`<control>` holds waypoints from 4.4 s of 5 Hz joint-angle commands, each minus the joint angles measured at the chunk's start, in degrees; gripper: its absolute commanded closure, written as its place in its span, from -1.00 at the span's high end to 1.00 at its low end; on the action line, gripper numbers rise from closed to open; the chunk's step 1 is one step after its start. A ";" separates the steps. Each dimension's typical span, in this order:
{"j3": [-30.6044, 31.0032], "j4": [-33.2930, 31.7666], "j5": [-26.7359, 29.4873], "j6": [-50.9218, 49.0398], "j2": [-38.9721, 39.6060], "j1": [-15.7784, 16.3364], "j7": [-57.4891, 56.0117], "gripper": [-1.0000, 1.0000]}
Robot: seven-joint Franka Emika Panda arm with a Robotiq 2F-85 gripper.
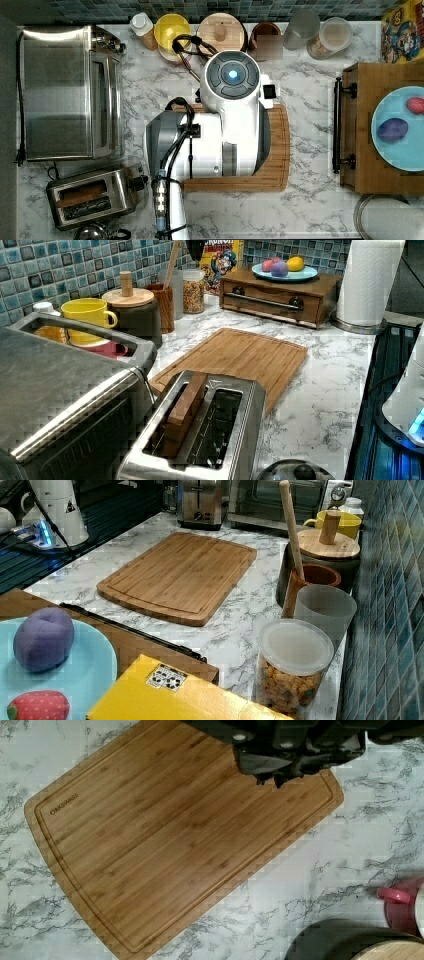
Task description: Turn on the toaster.
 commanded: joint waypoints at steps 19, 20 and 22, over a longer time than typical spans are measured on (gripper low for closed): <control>11.20 -38.20 29.47 26.57 -17.43 16.97 -43.87 -1.00; 11.53 -37.34 32.60 27.32 -16.97 16.55 -44.12 -1.00; 13.65 -36.38 26.27 29.26 -13.21 14.87 -39.92 -1.00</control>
